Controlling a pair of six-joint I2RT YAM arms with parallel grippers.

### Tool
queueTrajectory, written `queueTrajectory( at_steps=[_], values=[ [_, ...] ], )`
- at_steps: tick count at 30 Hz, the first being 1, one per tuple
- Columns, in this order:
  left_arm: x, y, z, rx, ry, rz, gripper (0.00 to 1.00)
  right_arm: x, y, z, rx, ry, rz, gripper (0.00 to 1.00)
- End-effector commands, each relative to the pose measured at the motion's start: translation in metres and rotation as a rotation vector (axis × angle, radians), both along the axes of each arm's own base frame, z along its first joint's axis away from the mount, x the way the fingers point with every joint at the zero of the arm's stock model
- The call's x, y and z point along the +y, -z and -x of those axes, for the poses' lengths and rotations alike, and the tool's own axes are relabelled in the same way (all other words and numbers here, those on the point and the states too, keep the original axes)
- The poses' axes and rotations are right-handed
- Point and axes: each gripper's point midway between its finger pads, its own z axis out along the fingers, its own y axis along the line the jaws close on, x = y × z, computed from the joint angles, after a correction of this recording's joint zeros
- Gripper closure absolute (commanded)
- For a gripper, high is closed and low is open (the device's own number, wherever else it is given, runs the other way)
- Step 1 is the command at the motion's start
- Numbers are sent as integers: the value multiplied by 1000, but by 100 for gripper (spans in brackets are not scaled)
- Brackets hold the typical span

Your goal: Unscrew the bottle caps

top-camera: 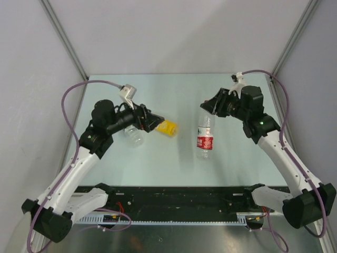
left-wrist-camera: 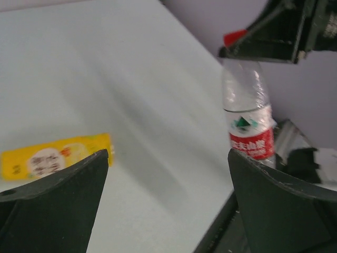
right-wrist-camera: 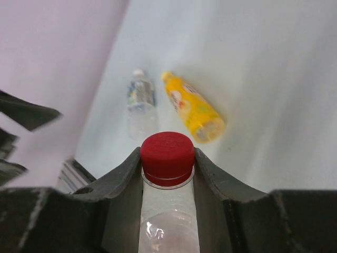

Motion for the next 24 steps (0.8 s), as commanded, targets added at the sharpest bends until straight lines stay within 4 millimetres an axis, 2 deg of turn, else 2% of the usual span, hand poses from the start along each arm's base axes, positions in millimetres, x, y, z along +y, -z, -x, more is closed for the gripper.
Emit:
queueTrajectory(
  at_steps=[1, 5, 12, 18, 22, 24],
  values=[
    [-52, -32, 35, 32, 301, 130, 1, 11, -72, 5, -133, -32, -206, 98],
    [-89, -42, 55, 34, 487, 232, 0, 14, -95, 11, -164, -43, -281, 98],
    [-140, -29, 84, 100, 639, 240, 0, 16, -122, 20, -225, -34, -346, 99],
    [-160, -6, 88, 184, 654, 223, 1, 14, -143, 27, -282, -33, -388, 100],
    [-175, -5, 93, 193, 684, 228, 1, 12, -146, 30, -292, -23, -391, 100],
    [-182, -5, 96, 201, 701, 229, 5, 11, -147, 30, -297, -16, -388, 100]
  ],
)
